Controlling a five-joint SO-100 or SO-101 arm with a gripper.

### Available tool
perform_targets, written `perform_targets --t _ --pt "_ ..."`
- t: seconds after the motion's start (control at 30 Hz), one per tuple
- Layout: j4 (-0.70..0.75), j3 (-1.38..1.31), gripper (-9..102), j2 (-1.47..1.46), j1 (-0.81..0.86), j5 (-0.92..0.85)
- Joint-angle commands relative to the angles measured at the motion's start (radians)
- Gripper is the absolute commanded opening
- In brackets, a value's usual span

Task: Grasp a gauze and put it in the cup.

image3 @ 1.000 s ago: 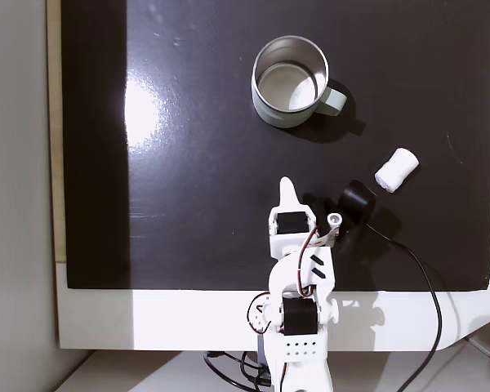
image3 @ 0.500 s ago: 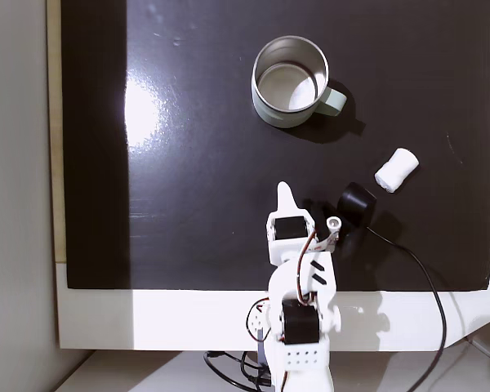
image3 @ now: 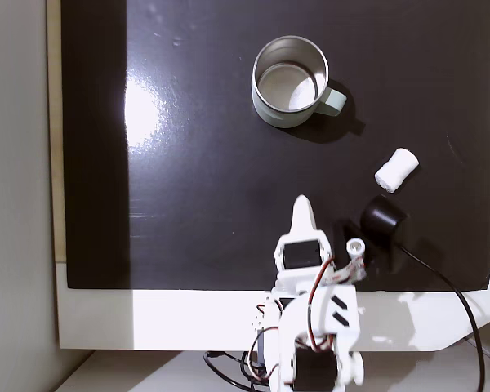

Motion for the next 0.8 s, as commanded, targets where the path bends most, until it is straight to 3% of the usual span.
perform_targets --t 0.0,0.17,0.3,0.77 --pt "0.109 -0.112 0 0.017 0.032 -0.201" --pt "0.158 -0.069 0 0.166 0.138 -0.448" --pt "0.212 -0.112 0 0.112 0.219 -0.526" --pt "0.410 -0.491 5 -0.359 0.204 -0.457"
